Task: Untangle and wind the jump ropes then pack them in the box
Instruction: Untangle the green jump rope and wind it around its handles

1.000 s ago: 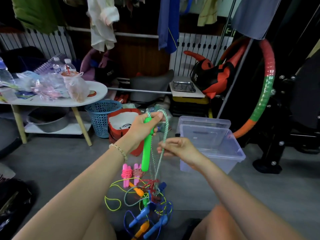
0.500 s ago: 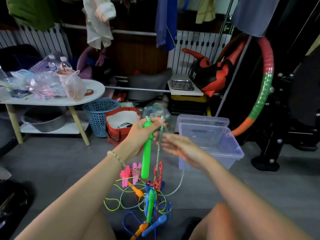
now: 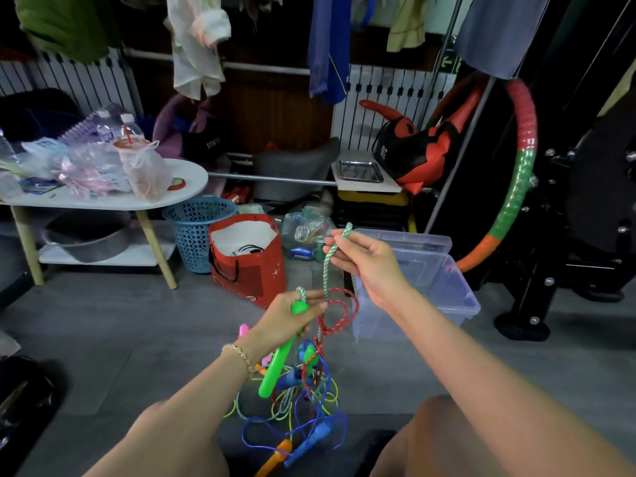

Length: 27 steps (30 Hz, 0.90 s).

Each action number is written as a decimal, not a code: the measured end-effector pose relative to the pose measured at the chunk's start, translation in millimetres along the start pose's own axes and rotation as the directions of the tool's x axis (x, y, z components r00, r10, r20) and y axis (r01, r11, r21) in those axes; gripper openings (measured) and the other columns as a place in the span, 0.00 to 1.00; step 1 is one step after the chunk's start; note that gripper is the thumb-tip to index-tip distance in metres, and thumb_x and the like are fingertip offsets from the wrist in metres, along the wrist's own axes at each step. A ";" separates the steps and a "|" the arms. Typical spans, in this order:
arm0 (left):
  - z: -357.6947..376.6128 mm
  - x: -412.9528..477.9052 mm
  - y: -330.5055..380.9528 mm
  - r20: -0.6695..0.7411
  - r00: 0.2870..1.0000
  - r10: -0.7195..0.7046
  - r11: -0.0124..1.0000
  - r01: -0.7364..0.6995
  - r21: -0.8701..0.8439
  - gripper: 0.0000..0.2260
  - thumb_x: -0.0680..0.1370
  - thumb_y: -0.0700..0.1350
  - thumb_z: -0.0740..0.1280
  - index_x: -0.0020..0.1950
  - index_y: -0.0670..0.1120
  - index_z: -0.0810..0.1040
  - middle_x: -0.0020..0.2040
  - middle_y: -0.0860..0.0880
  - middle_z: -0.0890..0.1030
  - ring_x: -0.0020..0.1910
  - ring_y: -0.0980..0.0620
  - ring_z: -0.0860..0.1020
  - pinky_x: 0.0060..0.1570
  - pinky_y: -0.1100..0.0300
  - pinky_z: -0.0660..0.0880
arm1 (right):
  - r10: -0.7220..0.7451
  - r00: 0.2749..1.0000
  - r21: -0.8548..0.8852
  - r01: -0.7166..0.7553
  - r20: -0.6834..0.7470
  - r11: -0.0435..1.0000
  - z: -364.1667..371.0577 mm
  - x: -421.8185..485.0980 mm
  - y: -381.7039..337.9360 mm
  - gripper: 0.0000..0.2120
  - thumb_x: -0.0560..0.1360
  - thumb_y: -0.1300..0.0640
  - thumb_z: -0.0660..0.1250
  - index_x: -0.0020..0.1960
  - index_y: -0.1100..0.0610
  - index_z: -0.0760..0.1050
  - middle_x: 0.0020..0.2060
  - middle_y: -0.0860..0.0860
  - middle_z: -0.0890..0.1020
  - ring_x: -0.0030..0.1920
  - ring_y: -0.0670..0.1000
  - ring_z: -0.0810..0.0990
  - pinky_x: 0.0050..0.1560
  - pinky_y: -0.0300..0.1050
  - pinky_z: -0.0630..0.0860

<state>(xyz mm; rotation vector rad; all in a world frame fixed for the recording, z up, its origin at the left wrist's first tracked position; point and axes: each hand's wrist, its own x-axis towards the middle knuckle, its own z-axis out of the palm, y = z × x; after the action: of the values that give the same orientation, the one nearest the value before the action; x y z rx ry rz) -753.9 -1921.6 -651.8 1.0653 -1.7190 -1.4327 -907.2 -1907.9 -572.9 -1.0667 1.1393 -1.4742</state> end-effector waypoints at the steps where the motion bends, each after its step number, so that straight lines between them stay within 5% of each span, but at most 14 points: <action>1: 0.5 2.3 -0.5 -0.033 0.999 0.015 1.000 -0.015 0.012 0.06 0.75 0.41 0.70 0.52 0.45 0.80 0.34 0.57 0.81 0.23 0.59 0.70 0.27 0.66 0.71 | -0.005 1.000 0.016 0.005 0.009 1.000 2.1 0.0 -1.0 0.06 0.77 0.63 0.64 0.50 0.58 0.79 0.43 0.50 0.85 0.43 0.45 0.84 0.42 0.35 0.79; 5: -2.1 11.7 1.5 -0.157 0.988 0.003 0.998 -0.014 -0.069 0.03 0.75 0.41 0.71 0.43 0.43 0.79 0.25 0.51 0.73 0.22 0.58 0.69 0.26 0.65 0.69 | 0.014 1.000 0.066 -0.014 -0.001 0.998 -4.8 3.8 2.4 0.07 0.77 0.61 0.64 0.53 0.60 0.78 0.45 0.50 0.85 0.46 0.47 0.83 0.48 0.37 0.79; 8: -2.5 18.0 3.8 -0.174 0.983 -0.061 0.957 0.008 -0.291 0.02 0.76 0.41 0.69 0.43 0.44 0.79 0.23 0.51 0.72 0.22 0.57 0.69 0.26 0.65 0.70 | 0.110 0.989 -0.307 -0.074 0.103 0.949 -19.0 1.4 33.6 0.11 0.75 0.54 0.67 0.57 0.50 0.77 0.53 0.50 0.82 0.54 0.47 0.80 0.59 0.40 0.74; 10: -3.7 23.7 5.5 -0.160 0.984 -0.075 0.932 0.012 -0.363 0.03 0.77 0.41 0.67 0.44 0.44 0.79 0.23 0.52 0.72 0.22 0.57 0.69 0.25 0.66 0.70 | 0.214 0.958 -0.405 -0.122 0.190 0.906 -23.7 -4.7 62.4 0.10 0.75 0.54 0.68 0.56 0.47 0.76 0.50 0.48 0.83 0.53 0.47 0.80 0.58 0.42 0.75; 12: -6.3 28.6 4.4 -0.149 0.985 -0.084 0.922 0.019 -0.388 0.04 0.78 0.40 0.66 0.46 0.44 0.80 0.26 0.51 0.73 0.23 0.58 0.69 0.26 0.66 0.70 | 0.238 0.955 -0.307 -0.176 0.178 0.935 -23.7 -9.4 81.5 0.06 0.75 0.58 0.68 0.52 0.52 0.78 0.38 0.47 0.83 0.39 0.46 0.81 0.48 0.44 0.78; 14: -10.1 32.6 -2.4 -0.174 0.979 -0.107 0.916 0.029 -0.399 0.05 0.79 0.40 0.65 0.47 0.44 0.81 0.32 0.51 0.77 0.24 0.58 0.70 0.26 0.65 0.70 | 0.257 0.957 -0.208 -0.226 0.137 0.952 -25.3 -7.9 89.4 0.06 0.75 0.60 0.67 0.40 0.53 0.77 0.24 0.43 0.74 0.25 0.43 0.72 0.37 0.42 0.71; 17: -15.5 36.5 -11.6 -0.202 0.964 -0.173 0.896 0.069 -0.438 0.06 0.79 0.41 0.64 0.45 0.44 0.79 0.36 0.50 0.76 0.23 0.58 0.69 0.24 0.65 0.69 | 0.343 0.934 -0.072 -0.337 0.100 0.939 -28.8 -0.1 96.3 0.12 0.76 0.56 0.65 0.34 0.51 0.71 0.19 0.42 0.62 0.20 0.42 0.60 0.29 0.37 0.66; 22: -29.5 42.9 -4.1 -0.187 0.971 -0.150 0.845 0.028 -0.534 0.07 0.80 0.42 0.63 0.45 0.42 0.78 0.33 0.51 0.73 0.23 0.58 0.68 0.24 0.67 0.69 | 0.485 0.837 0.178 -0.453 -0.253 0.874 -57.6 15.2 104.5 0.13 0.78 0.58 0.63 0.36 0.56 0.66 0.15 0.44 0.62 0.15 0.41 0.59 0.17 0.33 0.60; 24: -30.8 44.0 -3.8 -0.162 0.978 -0.133 0.848 0.027 -0.530 0.07 0.80 0.42 0.62 0.46 0.43 0.78 0.34 0.51 0.73 0.24 0.58 0.68 0.25 0.67 0.69 | 0.494 0.841 -0.029 -0.512 -0.221 0.859 -64.6 14.2 109.5 0.12 0.78 0.57 0.64 0.37 0.56 0.68 0.21 0.49 0.67 0.20 0.44 0.64 0.22 0.34 0.67; 27: -19.2 42.3 -7.1 -0.093 0.986 -0.136 0.869 0.074 -0.489 0.07 0.79 0.42 0.63 0.45 0.43 0.78 0.34 0.51 0.73 0.23 0.58 0.69 0.24 0.66 0.69 | 0.389 0.920 -0.392 -0.374 -0.044 0.841 -55.4 9.9 112.4 0.07 0.75 0.53 0.67 0.52 0.52 0.74 0.43 0.52 0.79 0.43 0.48 0.78 0.46 0.38 0.74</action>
<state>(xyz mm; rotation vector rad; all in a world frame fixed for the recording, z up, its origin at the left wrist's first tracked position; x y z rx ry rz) -755.3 -1968.4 -655.9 0.9508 -1.1339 -1.7077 -943.7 -1921.8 -692.4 -1.0476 1.5638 -0.9251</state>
